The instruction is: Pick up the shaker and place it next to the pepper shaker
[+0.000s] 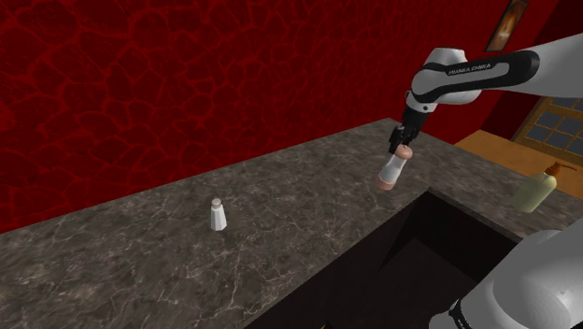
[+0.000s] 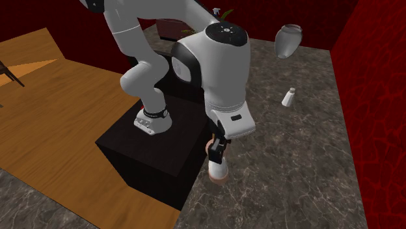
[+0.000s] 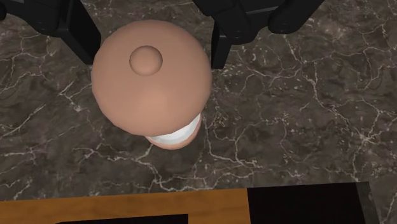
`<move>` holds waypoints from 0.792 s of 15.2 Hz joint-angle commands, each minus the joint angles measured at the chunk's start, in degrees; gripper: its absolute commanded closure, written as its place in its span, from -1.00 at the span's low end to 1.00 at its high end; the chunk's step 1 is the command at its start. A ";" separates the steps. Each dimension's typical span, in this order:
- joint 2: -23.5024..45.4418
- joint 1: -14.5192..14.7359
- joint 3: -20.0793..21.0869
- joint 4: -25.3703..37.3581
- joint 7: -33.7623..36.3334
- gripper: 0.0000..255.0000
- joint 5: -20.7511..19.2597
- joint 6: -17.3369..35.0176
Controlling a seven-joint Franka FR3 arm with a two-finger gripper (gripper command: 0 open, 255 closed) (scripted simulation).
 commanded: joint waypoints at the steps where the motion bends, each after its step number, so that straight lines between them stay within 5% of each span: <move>1: -0.39 -0.02 0.08 1.16 0.04 1.00 -0.10 -1.55; 12: -1.73 0.13 0.74 8.43 0.51 1.00 -0.29 -10.08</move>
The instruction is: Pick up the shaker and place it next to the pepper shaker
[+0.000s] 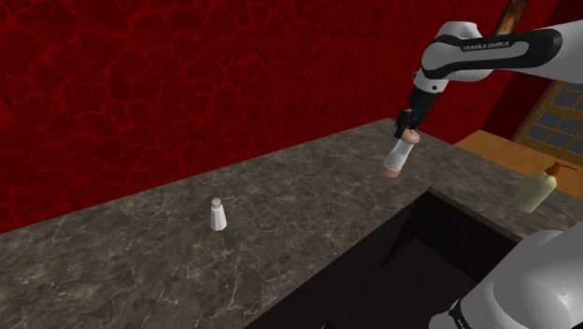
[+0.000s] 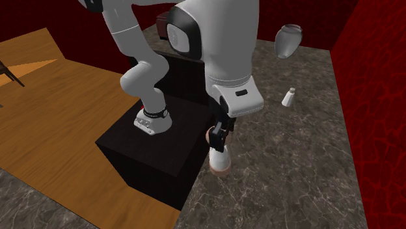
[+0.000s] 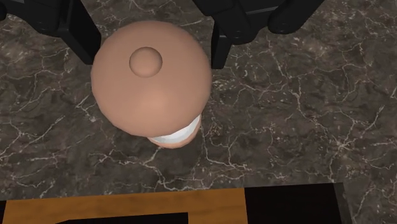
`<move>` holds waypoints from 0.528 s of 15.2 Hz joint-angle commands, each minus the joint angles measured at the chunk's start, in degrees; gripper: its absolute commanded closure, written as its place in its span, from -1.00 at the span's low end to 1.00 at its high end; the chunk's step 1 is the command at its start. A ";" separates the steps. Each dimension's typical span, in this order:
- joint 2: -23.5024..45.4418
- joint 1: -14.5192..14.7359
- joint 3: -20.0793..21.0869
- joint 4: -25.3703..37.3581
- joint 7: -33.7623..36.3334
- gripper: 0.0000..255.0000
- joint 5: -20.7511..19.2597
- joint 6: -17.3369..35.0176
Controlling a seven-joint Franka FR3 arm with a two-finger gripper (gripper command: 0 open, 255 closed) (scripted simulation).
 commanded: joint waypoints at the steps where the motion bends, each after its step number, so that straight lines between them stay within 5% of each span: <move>1: -0.18 0.01 0.07 1.52 -0.01 1.00 -0.01 -1.70; 8: -0.09 0.17 0.33 6.99 0.04 1.00 0.15 -7.08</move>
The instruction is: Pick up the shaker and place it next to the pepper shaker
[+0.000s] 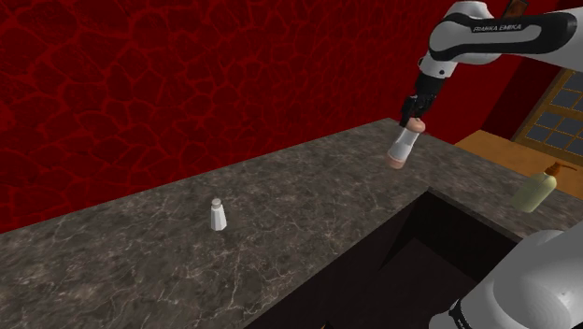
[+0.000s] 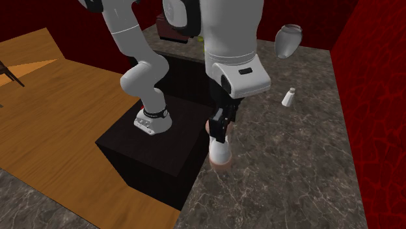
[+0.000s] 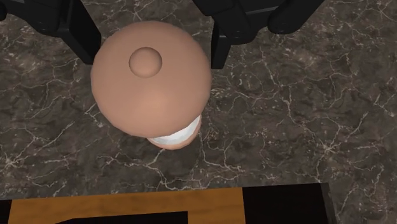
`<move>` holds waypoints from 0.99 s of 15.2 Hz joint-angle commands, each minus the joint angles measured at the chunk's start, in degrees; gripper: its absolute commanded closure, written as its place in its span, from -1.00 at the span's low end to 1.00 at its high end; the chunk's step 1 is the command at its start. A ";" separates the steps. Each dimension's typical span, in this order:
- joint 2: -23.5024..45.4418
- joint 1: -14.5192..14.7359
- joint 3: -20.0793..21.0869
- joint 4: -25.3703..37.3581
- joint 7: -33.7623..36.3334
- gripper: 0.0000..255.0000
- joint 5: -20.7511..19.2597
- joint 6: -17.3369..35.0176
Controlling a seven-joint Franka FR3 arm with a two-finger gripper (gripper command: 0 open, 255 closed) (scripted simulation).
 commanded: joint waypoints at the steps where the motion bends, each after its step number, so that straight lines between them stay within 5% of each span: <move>1: -0.03 0.07 0.14 1.56 0.11 1.00 0.03 -1.60; 15: 2.22 0.41 0.18 14.29 -0.29 1.00 0.88 -12.19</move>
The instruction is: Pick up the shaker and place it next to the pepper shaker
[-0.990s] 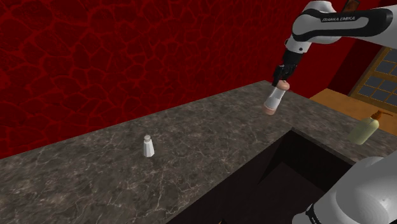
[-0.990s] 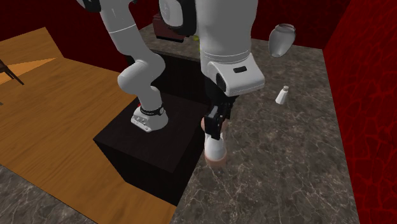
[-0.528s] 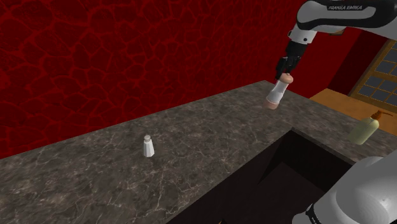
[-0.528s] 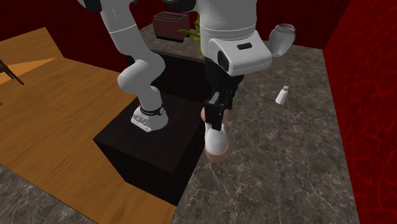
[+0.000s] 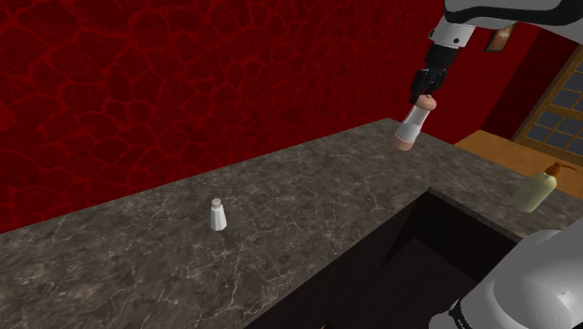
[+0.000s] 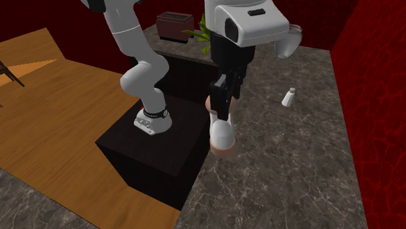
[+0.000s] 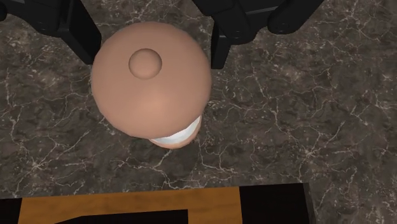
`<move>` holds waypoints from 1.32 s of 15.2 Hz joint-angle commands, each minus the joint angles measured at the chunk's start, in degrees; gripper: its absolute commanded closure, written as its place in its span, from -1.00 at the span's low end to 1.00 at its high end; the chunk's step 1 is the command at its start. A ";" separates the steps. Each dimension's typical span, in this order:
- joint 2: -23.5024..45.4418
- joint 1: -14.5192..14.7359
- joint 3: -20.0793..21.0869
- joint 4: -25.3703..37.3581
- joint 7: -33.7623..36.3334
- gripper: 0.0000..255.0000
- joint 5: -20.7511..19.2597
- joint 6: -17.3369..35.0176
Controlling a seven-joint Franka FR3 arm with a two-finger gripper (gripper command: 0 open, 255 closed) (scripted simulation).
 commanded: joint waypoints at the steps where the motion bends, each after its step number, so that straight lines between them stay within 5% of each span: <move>1: -0.40 0.53 1.00 0.03 1.52 1.00 -0.01 -0.46; 20: -1.00 9.94 18.96 -1.55 28.60 1.00 2.37 0.21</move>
